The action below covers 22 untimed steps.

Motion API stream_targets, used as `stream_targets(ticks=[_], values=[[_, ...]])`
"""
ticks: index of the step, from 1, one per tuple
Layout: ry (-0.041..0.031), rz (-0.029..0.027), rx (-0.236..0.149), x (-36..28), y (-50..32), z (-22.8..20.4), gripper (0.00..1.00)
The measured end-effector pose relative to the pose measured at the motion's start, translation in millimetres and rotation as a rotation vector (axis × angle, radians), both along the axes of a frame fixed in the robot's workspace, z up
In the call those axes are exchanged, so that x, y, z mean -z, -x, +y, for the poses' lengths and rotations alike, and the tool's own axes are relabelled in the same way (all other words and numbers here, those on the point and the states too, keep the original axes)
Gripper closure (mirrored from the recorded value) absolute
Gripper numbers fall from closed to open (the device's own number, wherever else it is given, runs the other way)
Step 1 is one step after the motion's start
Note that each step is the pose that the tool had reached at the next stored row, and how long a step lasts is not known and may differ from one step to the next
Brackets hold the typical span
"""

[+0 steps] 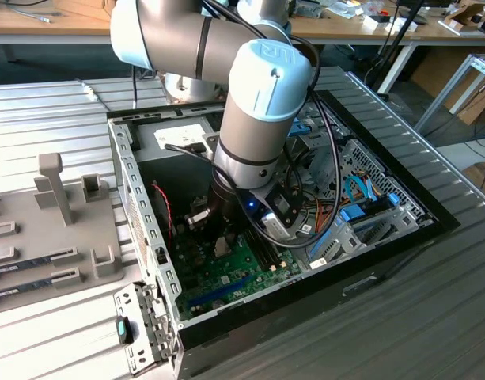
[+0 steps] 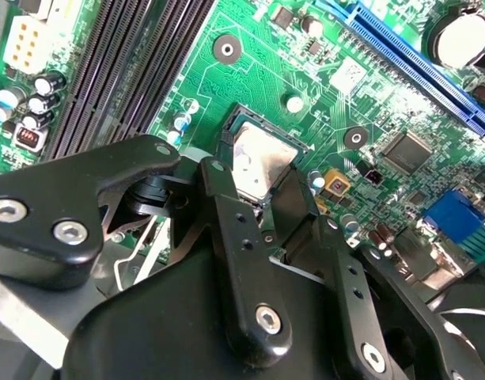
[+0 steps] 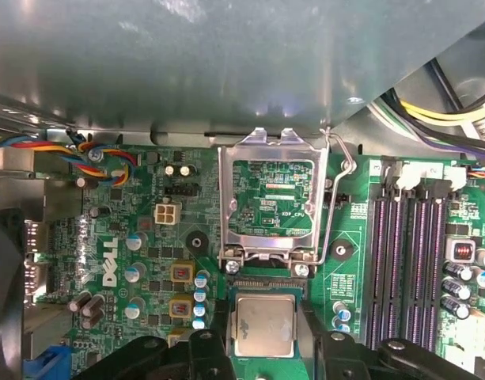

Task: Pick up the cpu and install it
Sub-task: 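Place the cpu into insertion slot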

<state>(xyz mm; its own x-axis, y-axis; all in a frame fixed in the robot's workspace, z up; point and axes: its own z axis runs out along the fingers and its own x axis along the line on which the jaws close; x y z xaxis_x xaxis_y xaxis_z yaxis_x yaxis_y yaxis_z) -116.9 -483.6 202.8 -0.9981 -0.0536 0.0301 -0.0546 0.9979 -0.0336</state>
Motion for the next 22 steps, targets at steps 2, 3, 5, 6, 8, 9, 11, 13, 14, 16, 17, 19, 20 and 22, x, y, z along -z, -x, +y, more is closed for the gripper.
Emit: stream_targets(ticks=[2, 3, 5, 6, 8, 9, 11, 13, 14, 16, 17, 19, 20, 22], values=[[0.0003, 0.0009, 0.000, 1.0, 0.0, -0.3, 0.54], [0.0002, 0.0009, 0.000, 1.3, 0.0, -0.3, 0.54], [0.0001, 0.0009, 0.000, 1.7, 0.0, -0.3, 0.54], [0.0002, 0.0009, 0.000, 1.9, 0.0, -0.3, 0.54], [0.0000, 0.0008, 0.000, 2.2, -0.1, -0.1, 0.54], [-0.0001, 0.0008, 0.000, 2.3, -0.1, 0.0, 0.55], [0.0000, 0.0008, 0.000, 2.3, 0.0, 0.1, 0.57], [0.0000, 0.0008, 0.000, 2.3, 0.0, 0.2, 0.57], [0.0000, 0.0008, 0.000, 2.3, 0.0, 0.3, 0.57], [0.0000, 0.0008, 0.000, 2.3, 0.0, 0.3, 0.57], [0.0000, 0.0008, 0.000, 2.3, 0.0, 0.4, 0.57], [0.0000, 0.0008, 0.000, 2.1, 0.0, 0.4, 0.57], [-0.0002, 0.0007, 0.001, 2.0, -0.1, 0.5, 0.57], [-0.0003, 0.0007, 0.002, 1.2, 0.0, 0.4, 0.57]])
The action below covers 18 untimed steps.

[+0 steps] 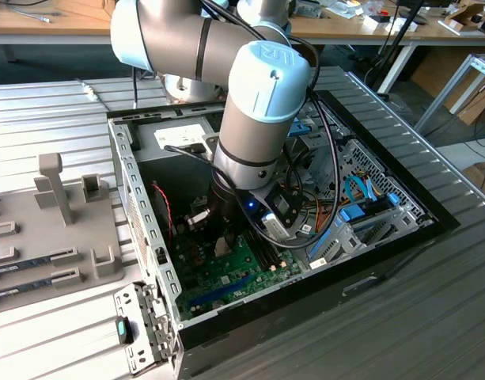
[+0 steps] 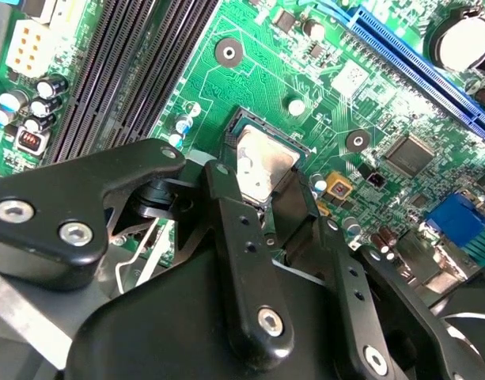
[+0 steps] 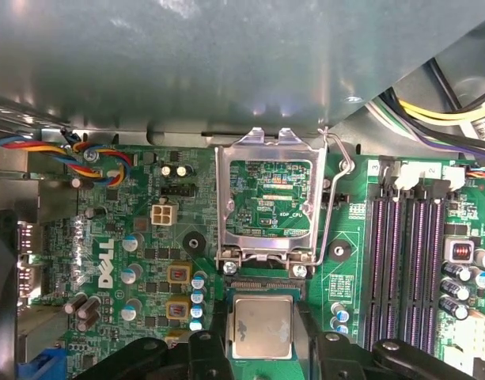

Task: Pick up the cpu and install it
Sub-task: 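Place the cpu into insertion slot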

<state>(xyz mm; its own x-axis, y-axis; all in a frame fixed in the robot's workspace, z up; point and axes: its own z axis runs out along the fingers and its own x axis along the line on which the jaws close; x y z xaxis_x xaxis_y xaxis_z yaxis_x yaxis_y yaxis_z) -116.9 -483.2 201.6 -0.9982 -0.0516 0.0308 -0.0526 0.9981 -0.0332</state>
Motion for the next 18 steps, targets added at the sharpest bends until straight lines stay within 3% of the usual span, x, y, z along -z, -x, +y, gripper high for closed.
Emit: stream_targets(ticks=[11, 18], values=[[0.0000, 0.0016, 0.021, 0.1, -1.9, 1.0, 0.57], [0.0007, 0.0143, 0.021, 3.7, -8.9, 0.9, 0.57]])
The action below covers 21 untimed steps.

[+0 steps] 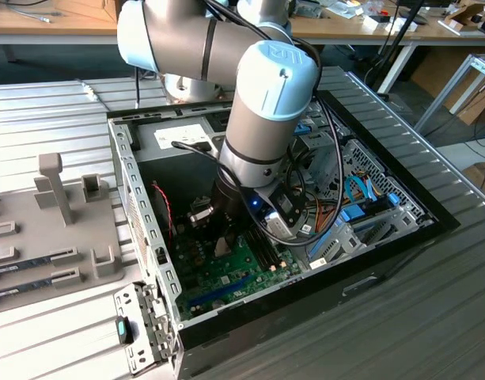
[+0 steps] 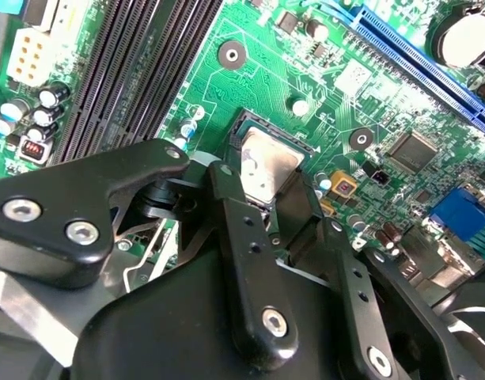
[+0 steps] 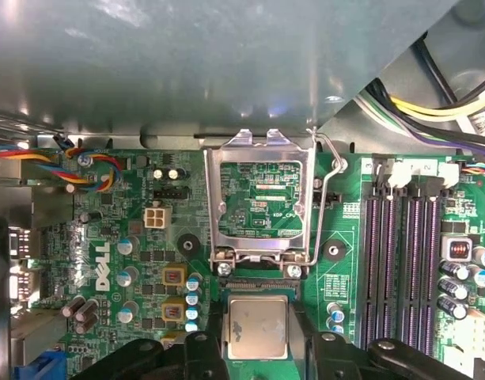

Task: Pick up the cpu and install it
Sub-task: 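Place the cpu into insertion slot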

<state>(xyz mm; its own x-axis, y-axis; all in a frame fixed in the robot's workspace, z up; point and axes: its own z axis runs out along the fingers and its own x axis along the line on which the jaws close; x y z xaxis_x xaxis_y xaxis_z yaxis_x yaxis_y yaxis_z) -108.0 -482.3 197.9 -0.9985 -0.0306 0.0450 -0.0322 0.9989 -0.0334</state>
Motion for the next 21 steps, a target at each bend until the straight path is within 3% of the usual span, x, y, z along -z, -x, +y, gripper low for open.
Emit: stream_targets(ticks=[3, 9, 11, 14, 21], values=[[-0.0001, 0.0032, 0.000, 2.6, -0.4, 0.1, 0.57], [-0.0005, 0.0029, 0.000, 2.9, -0.5, 0.1, 0.57], [-0.0006, 0.0027, 0.000, 3.0, -0.5, 0.1, 0.51], [-0.0005, 0.0030, 0.000, 2.9, -0.4, 0.1, 0.51], [-0.0008, 0.0001, 0.000, -7.0, -0.5, 1.6, 0.51]])
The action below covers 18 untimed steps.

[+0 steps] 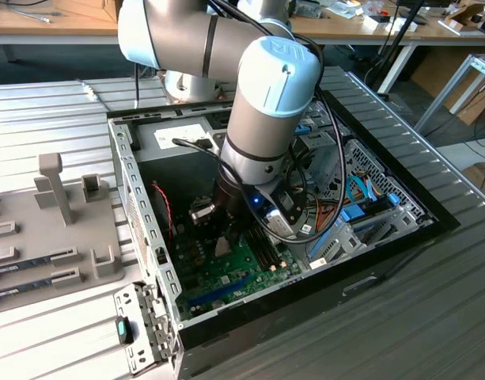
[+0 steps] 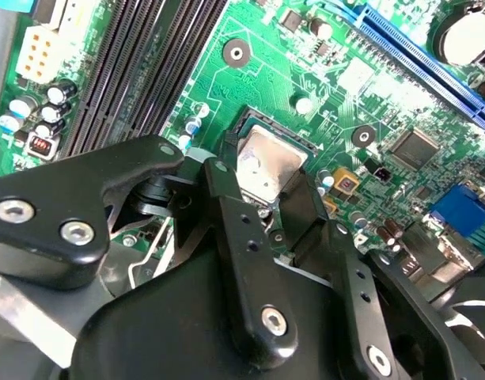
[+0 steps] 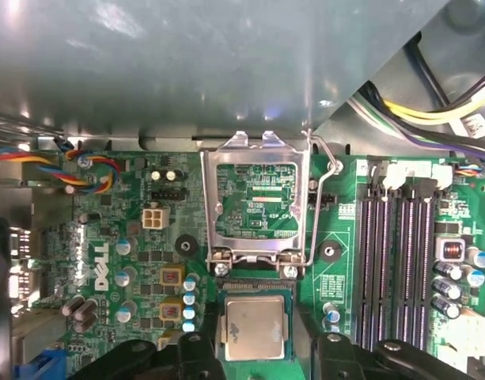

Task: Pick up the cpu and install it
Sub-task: 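Place the cpu into insertion slot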

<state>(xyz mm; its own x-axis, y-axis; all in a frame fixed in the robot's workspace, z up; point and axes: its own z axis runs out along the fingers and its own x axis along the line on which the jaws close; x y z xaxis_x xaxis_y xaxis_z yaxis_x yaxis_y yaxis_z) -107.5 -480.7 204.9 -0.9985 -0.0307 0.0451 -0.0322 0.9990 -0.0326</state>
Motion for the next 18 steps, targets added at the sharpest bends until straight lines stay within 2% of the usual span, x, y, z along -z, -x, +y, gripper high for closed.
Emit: stream_targets(ticks=[6, 11, 16, 18], values=[[0.0005, 0.0004, 0.000, -1.9, 0.1, 0.1, 0.51], [0.0002, -0.0005, 0.000, -14.5, 0.1, 0.5, 0.51], [0.0004, -0.0003, 0.000, -14.8, 0.6, 0.4, 0.51], [0.0002, -0.0006, -0.022, -14.3, 1.3, 0.4, 0.51]])
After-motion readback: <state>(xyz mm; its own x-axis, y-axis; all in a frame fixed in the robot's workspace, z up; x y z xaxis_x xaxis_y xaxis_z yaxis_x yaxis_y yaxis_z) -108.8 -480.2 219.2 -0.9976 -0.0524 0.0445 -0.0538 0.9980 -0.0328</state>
